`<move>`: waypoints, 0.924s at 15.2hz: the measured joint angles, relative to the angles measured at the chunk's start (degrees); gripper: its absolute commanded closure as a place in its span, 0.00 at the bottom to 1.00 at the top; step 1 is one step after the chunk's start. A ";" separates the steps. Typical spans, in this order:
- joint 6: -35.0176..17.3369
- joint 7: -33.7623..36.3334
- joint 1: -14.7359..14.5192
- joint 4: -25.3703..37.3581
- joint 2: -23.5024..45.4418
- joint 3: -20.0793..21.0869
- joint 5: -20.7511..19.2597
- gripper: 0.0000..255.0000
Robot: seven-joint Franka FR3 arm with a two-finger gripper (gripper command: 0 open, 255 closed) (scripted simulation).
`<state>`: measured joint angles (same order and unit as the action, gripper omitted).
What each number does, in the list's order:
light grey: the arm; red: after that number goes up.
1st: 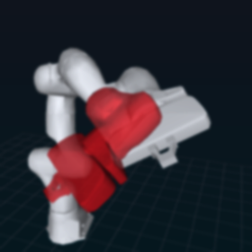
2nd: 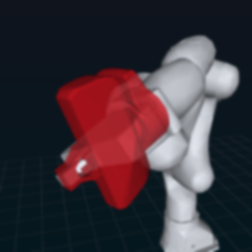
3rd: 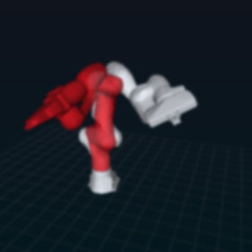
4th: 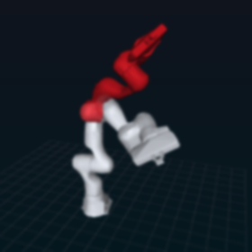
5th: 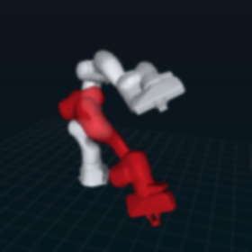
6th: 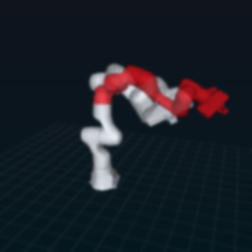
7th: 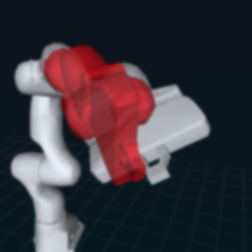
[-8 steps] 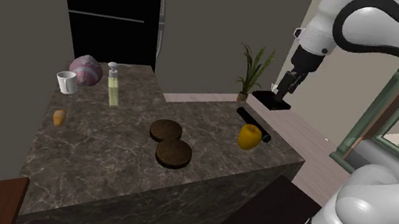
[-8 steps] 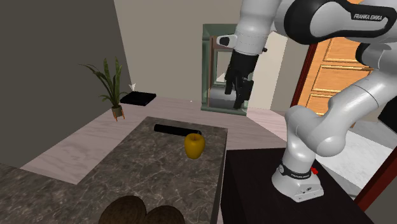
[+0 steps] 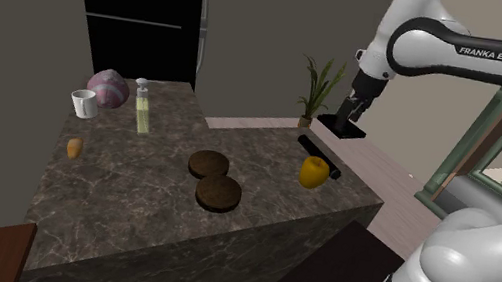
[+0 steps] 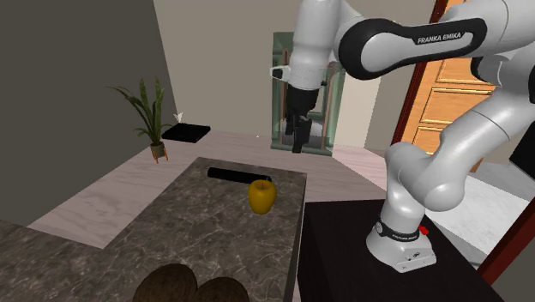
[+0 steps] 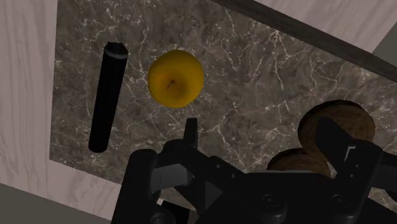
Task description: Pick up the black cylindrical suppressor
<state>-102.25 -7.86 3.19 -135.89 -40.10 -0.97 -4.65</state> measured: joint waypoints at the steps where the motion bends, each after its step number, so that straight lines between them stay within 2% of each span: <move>1: -1.51 -0.40 0.37 0.09 1.80 -0.70 -0.30 0.00; 7: -9.39 -2.86 2.36 1.62 12.27 -4.83 -1.50 0.00; 14: -17.38 -6.13 4.26 5.06 25.02 -9.29 -1.11 0.00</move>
<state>-119.63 -13.99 7.45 -130.83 -15.08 -10.26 -5.76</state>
